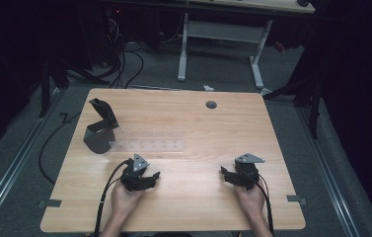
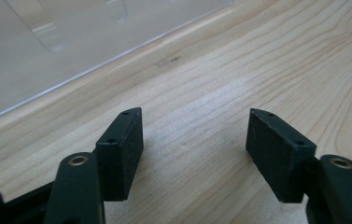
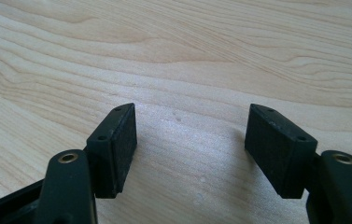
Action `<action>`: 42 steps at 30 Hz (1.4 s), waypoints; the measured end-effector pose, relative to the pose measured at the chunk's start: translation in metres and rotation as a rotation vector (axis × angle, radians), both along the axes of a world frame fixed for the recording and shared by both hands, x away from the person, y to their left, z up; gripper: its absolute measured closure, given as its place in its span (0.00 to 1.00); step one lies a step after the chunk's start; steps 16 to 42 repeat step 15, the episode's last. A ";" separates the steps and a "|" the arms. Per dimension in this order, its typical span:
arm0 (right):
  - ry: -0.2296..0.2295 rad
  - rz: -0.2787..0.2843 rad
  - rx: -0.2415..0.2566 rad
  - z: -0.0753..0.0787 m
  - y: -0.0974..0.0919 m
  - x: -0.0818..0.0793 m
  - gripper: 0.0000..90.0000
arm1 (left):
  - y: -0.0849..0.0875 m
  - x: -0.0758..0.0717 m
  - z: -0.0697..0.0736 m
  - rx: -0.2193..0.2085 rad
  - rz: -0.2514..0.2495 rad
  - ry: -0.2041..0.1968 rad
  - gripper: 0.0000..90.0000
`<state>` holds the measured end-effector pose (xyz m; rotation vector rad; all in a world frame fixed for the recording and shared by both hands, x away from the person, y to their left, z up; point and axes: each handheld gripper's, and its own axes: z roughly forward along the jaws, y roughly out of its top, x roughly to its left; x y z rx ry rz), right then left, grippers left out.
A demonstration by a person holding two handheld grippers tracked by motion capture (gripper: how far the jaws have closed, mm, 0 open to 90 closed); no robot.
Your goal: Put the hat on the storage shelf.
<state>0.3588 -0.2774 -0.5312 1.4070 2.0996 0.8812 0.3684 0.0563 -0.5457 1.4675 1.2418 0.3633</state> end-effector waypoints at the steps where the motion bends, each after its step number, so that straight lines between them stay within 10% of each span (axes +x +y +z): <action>1: 0.001 0.000 0.000 0.000 0.000 0.000 0.38 | 0.000 0.000 0.000 -0.002 0.001 0.001 0.40; 42: 0.002 -0.004 0.002 0.000 0.000 0.000 0.38 | 0.000 -0.001 0.000 0.000 -0.008 0.009 0.34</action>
